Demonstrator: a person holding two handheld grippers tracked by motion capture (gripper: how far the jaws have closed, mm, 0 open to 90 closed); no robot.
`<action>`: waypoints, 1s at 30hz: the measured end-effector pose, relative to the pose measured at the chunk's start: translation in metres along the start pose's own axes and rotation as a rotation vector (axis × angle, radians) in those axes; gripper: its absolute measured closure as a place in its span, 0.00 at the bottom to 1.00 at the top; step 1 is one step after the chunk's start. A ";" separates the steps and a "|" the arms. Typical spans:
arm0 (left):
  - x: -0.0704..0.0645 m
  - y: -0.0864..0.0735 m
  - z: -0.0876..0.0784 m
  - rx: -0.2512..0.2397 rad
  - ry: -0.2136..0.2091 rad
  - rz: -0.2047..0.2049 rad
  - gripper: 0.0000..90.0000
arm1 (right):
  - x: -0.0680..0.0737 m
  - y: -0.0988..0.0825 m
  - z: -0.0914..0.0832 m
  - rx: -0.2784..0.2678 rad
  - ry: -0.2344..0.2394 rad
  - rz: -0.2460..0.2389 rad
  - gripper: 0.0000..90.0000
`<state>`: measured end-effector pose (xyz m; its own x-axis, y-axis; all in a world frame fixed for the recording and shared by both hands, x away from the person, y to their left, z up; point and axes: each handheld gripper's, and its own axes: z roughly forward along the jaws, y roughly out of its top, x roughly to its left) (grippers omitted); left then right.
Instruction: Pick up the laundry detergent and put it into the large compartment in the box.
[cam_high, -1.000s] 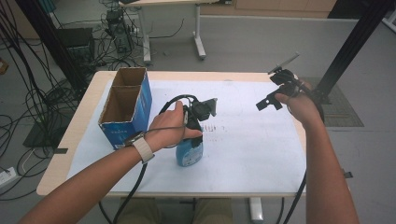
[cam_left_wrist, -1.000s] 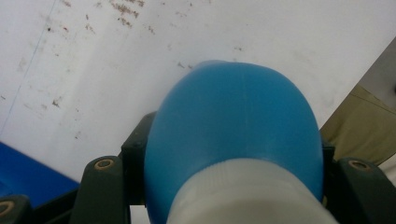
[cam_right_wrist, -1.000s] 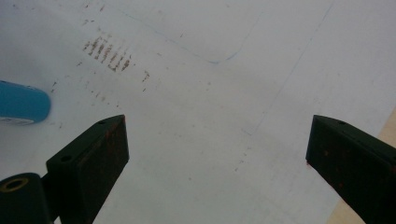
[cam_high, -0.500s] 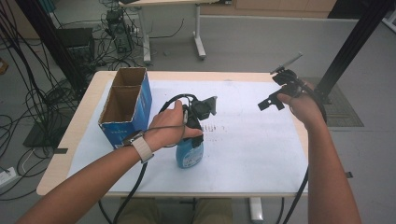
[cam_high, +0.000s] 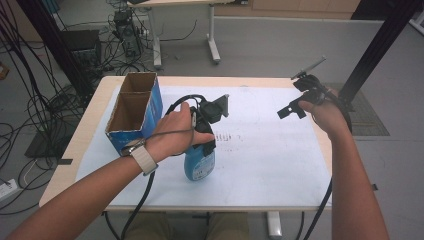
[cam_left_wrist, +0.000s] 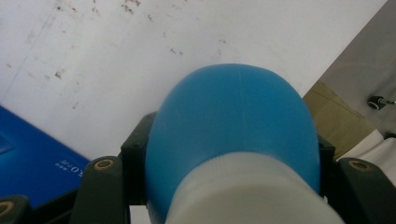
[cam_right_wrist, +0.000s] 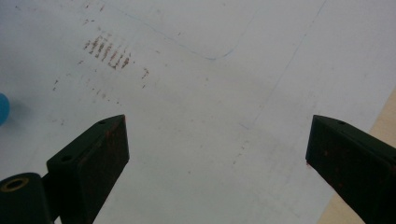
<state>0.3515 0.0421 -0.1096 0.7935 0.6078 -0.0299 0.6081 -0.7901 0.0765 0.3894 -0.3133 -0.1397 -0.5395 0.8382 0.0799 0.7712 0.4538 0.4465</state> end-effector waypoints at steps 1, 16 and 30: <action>0.000 0.000 0.000 0.000 0.000 0.000 0.43 | 0.000 0.000 0.000 0.000 0.000 0.000 0.06; 0.006 -0.007 -0.048 -0.038 -0.011 -0.093 0.43 | 0.002 -0.005 -0.008 -0.017 -0.003 0.007 0.06; 0.001 -0.005 -0.087 -0.044 0.027 -0.153 0.43 | 0.006 -0.012 -0.015 -0.031 -0.013 0.011 0.06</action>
<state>0.3474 0.0536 -0.0231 0.6901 0.7235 -0.0174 0.7201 -0.6840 0.1165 0.3721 -0.3185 -0.1308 -0.5264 0.8470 0.0739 0.7661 0.4348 0.4734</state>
